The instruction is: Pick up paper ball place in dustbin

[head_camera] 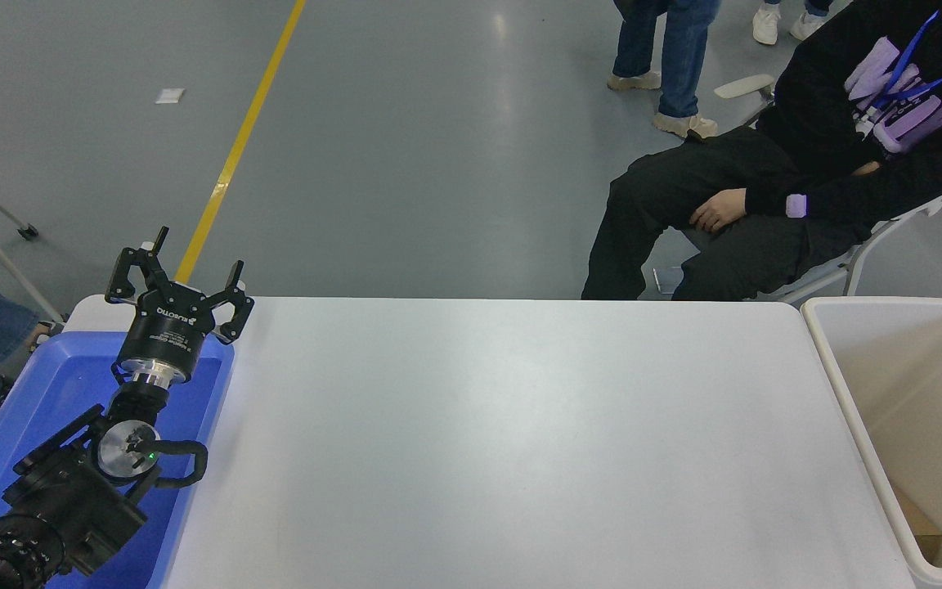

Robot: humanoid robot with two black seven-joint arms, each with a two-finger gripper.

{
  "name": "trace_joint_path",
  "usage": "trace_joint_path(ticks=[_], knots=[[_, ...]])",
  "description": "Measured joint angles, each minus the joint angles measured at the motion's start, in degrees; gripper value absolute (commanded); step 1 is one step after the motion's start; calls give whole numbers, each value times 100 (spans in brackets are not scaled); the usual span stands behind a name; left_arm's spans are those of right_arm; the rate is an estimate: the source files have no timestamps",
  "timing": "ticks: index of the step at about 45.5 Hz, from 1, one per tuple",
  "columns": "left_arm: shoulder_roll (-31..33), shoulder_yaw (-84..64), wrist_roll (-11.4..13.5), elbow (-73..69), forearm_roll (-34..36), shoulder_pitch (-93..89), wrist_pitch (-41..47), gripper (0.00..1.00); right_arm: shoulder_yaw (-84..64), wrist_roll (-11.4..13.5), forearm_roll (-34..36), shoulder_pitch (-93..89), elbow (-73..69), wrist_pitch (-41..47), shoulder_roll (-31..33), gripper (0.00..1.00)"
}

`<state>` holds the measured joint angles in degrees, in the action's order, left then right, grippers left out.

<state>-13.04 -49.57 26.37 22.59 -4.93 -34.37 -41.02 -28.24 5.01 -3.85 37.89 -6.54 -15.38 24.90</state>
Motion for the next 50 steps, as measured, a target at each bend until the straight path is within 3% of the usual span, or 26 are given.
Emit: trace_joint_path(ticks=[25, 35, 44, 50], knots=[[-2, 0, 0, 0, 1, 0, -2, 98, 1271, -4, -2, 522, -477, 19, 415, 100], [-6, 0, 0, 0, 4, 0, -4, 98, 1402, -12, -19, 1017, -1586, 30, 1242, 100], [-4, 5, 0, 3, 6, 0, -4, 98, 400, -16, -54, 2058, -3385, 38, 2160, 100], [-2, 7, -1, 5, 9, 2, -6, 98, -896, -16, -34, 3212, -4402, 43, 2401, 100]])
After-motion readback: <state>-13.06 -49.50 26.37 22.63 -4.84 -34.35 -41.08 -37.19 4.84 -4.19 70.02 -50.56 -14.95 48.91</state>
